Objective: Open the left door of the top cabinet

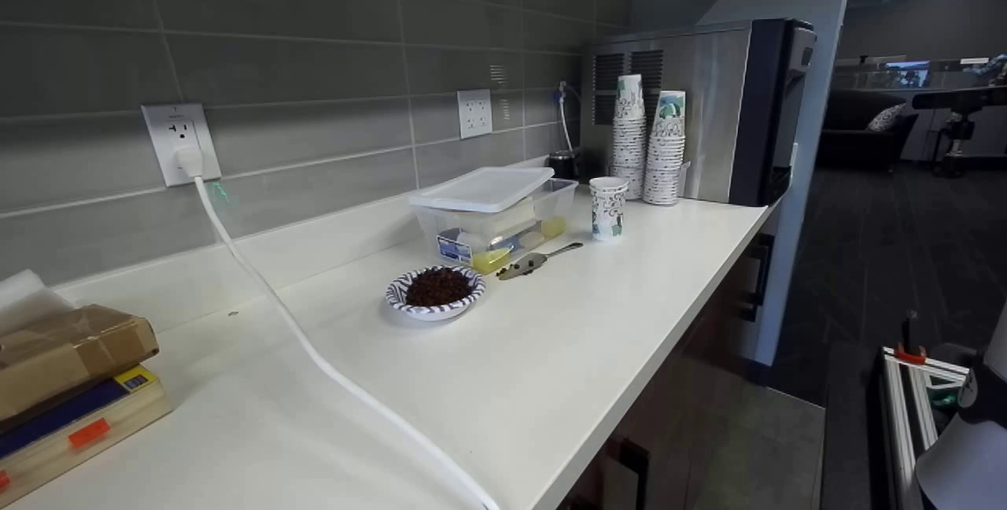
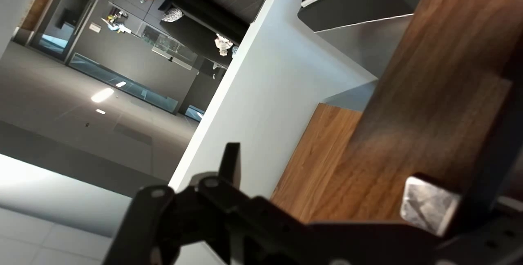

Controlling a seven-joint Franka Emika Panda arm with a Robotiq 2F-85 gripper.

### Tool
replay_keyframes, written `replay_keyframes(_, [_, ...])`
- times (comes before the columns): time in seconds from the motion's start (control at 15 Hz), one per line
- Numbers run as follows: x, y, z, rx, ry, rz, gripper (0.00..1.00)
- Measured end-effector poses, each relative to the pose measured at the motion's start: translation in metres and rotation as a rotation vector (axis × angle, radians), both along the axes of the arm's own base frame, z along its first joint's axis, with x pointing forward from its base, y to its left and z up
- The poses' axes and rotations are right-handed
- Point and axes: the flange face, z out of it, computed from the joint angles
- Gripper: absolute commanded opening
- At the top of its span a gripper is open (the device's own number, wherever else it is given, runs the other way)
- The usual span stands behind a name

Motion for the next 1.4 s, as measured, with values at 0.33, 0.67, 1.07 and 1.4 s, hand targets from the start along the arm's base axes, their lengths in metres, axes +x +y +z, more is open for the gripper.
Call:
replay_keyframes(0.33, [0.001, -0.002, -0.001, 0.005, -0.003, 0.009, 1.00])
replay_keyframes(0.67, [0.003, -0.008, -0.003, 0.010, -0.009, 0.029, 1.00])
replay_keyframes(1.07, [0.021, -0.029, -0.010, 0.001, -0.019, 0.047, 1.00])
replay_keyframes(1.4, [0.047, -0.053, -0.019, -0.008, -0.042, 0.052, 1.00])
